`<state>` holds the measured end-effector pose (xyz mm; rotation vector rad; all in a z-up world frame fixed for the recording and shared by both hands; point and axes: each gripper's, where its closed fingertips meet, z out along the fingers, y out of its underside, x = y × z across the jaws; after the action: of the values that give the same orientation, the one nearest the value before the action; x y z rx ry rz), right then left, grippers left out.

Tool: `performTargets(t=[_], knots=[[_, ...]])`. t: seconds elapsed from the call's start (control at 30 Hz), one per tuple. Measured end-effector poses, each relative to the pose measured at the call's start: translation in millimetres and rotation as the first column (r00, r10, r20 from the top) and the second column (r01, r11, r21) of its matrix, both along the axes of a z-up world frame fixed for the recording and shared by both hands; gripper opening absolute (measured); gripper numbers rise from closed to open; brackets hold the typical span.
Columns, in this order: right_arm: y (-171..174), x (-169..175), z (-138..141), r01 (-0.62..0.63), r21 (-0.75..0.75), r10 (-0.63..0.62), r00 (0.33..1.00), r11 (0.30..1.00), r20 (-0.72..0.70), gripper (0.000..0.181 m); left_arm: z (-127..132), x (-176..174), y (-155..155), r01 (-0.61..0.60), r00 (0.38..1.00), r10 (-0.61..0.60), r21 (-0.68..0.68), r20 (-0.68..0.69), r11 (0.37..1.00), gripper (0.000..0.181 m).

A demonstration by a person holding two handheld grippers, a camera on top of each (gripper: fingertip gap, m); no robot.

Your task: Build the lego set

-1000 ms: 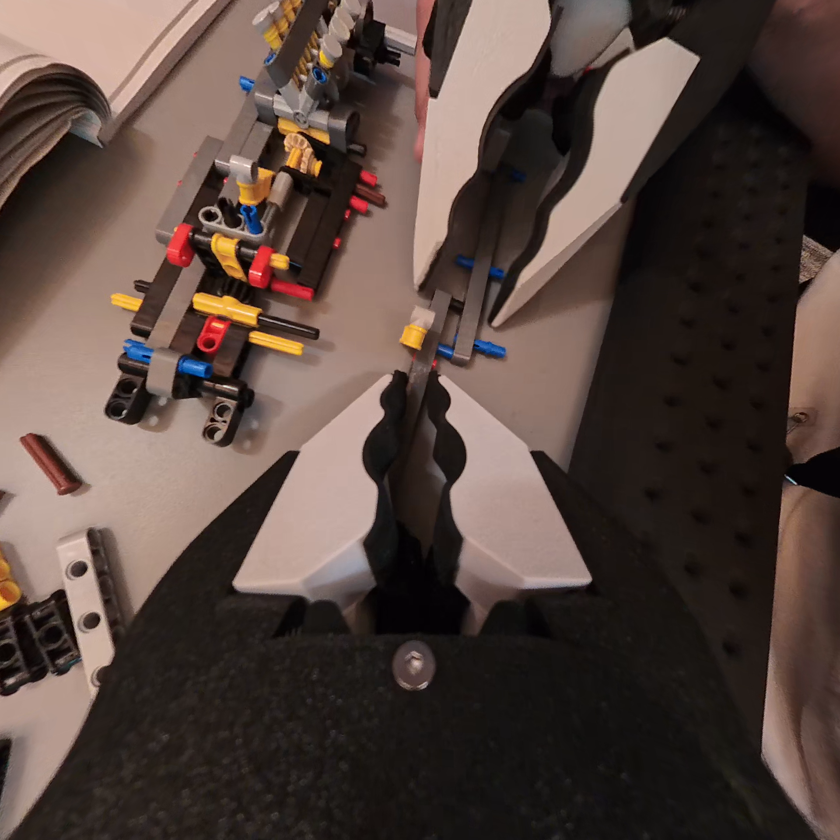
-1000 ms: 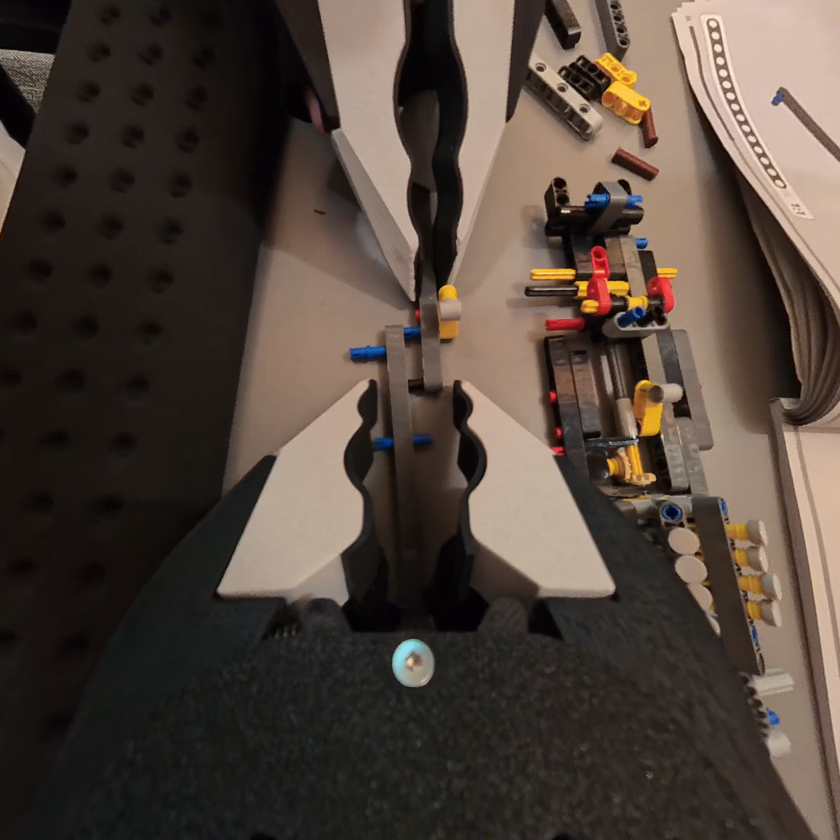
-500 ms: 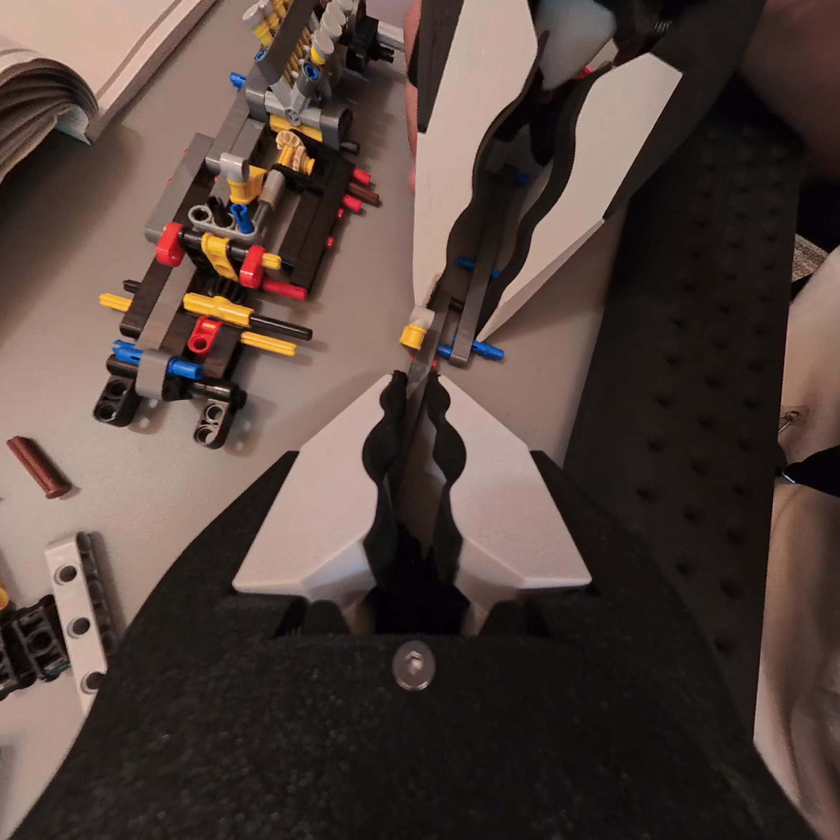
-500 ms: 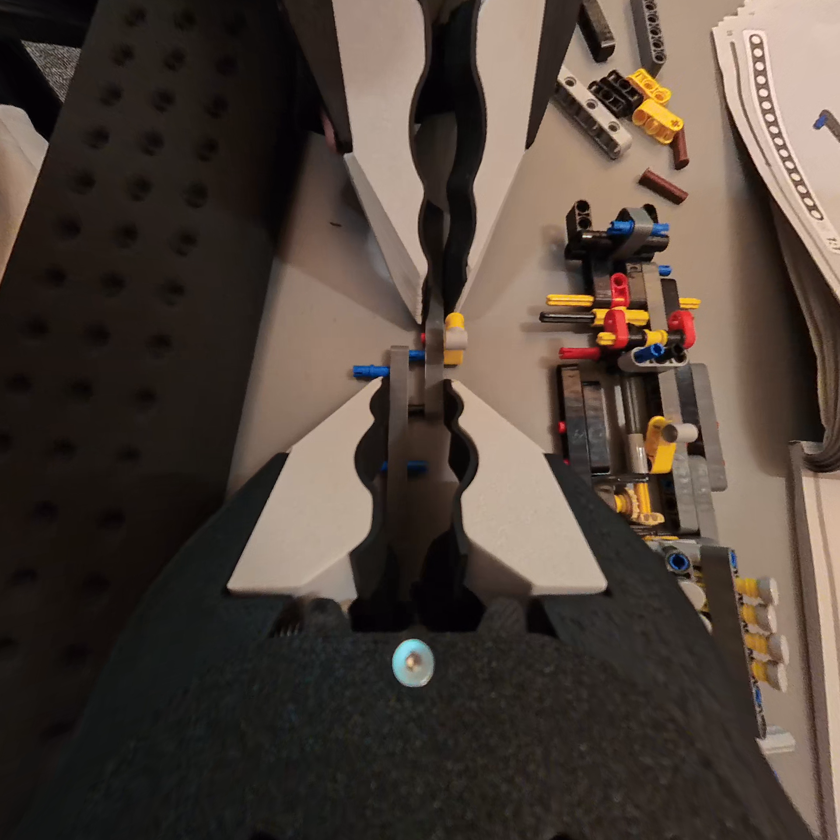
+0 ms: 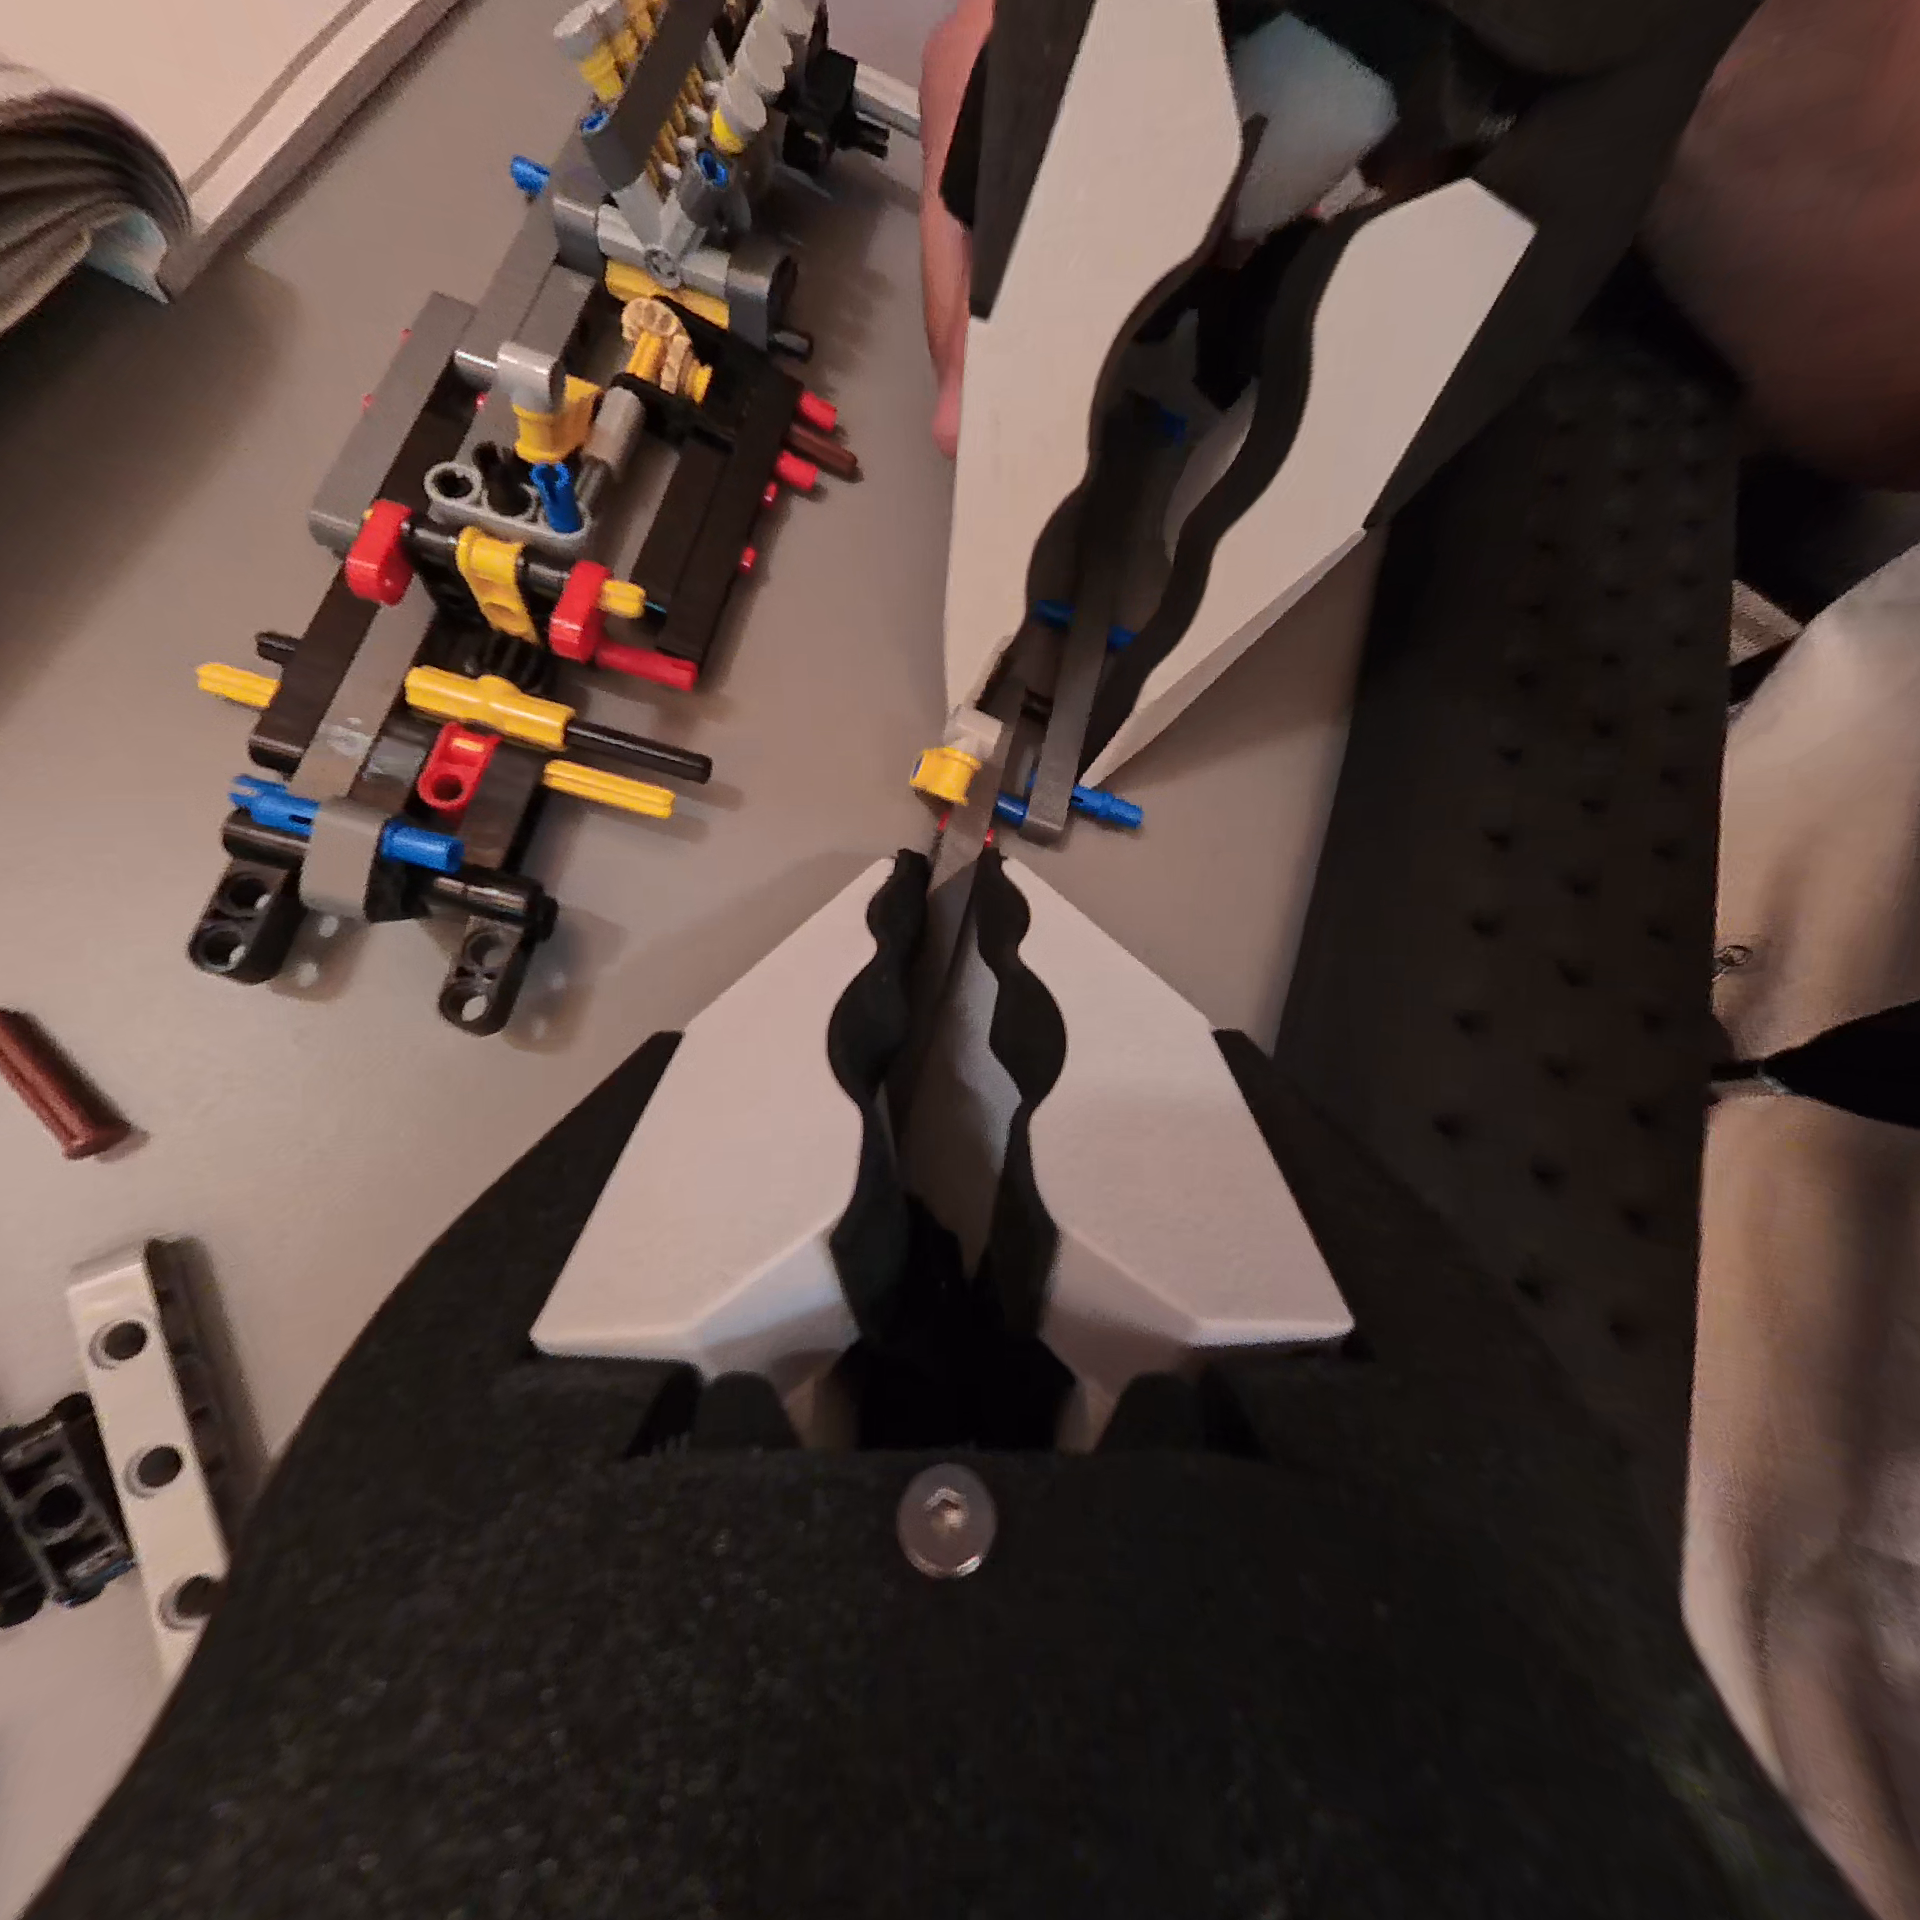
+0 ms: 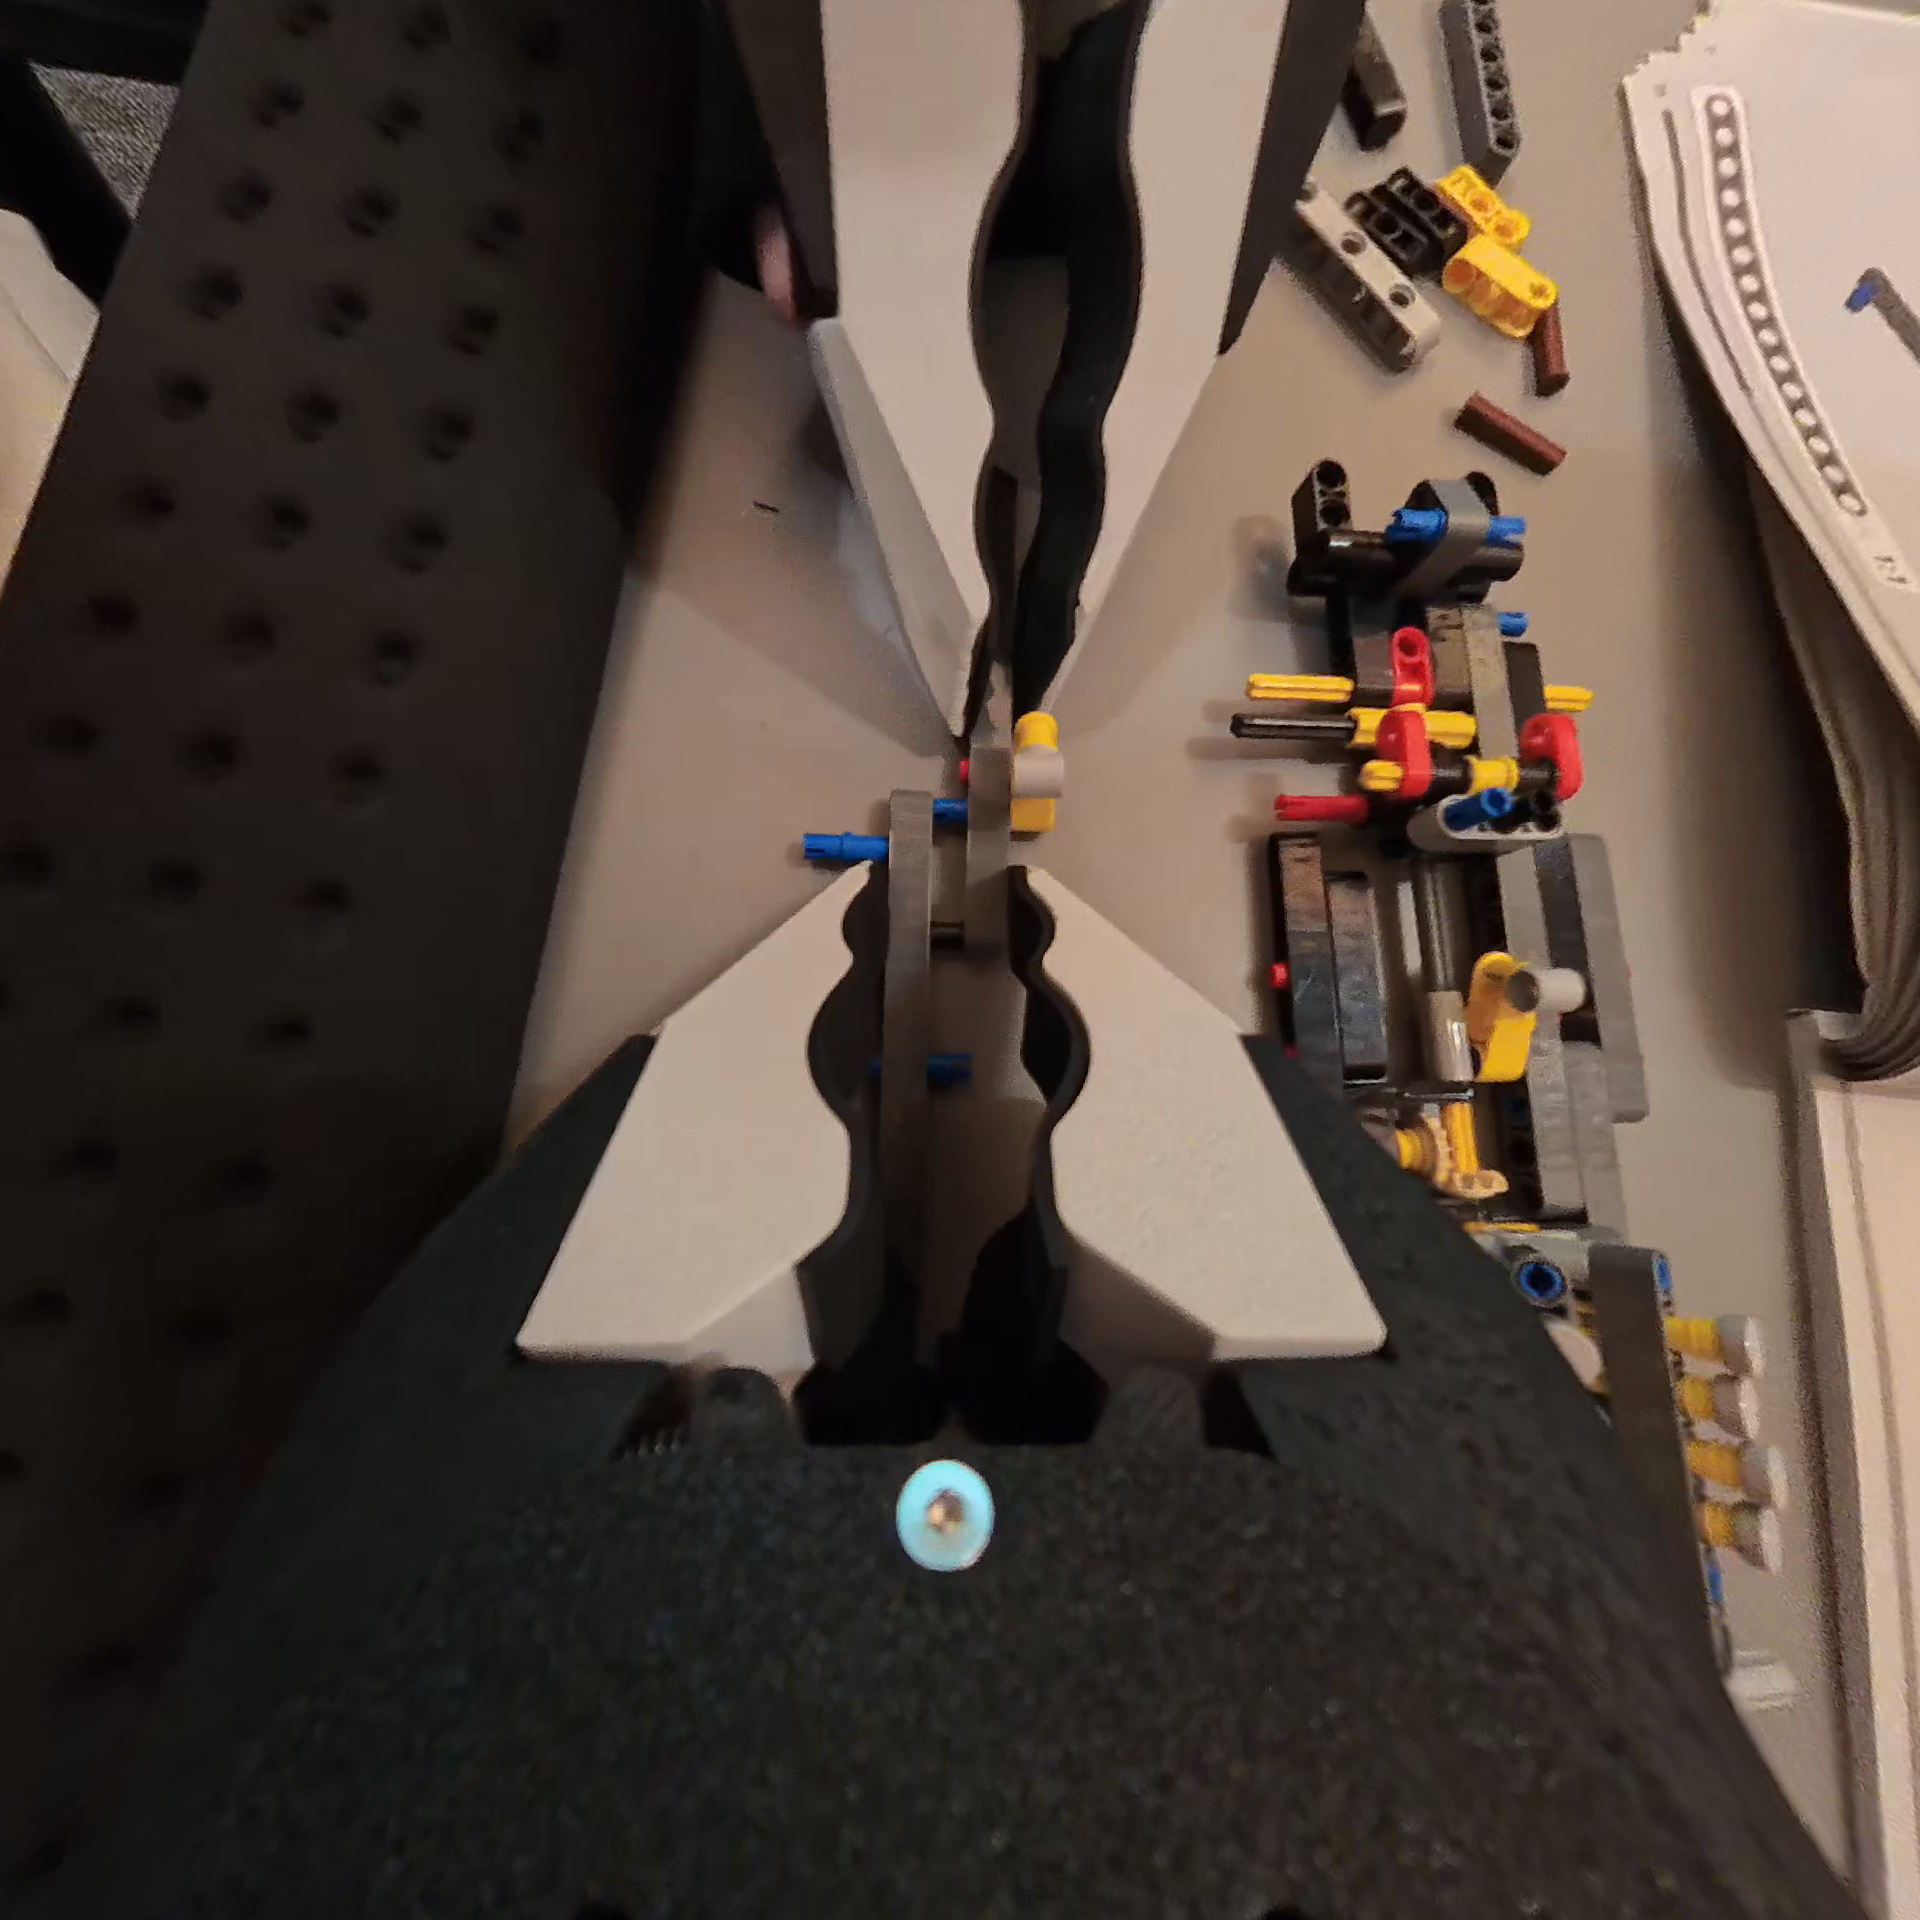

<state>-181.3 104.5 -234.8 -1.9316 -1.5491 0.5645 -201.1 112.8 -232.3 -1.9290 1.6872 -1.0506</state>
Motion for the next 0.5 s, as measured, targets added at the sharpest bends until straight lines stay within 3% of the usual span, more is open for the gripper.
performTargets(t=[0.17,0.5], knots=[[0,0,0,-0.002,-0.017,0.001,1.000,1.000,-0.016,0.023,0,1,-5,0.064,0.998,-0.068,0.182,0.014,0.981,0.024],[2,-7,24,0.035,-0.064,-0.046,0.982,0.997,-0.184,0.031,-2,3,1,0.037,0.999,-0.038,0.180,0.005,0.983,0.009]])
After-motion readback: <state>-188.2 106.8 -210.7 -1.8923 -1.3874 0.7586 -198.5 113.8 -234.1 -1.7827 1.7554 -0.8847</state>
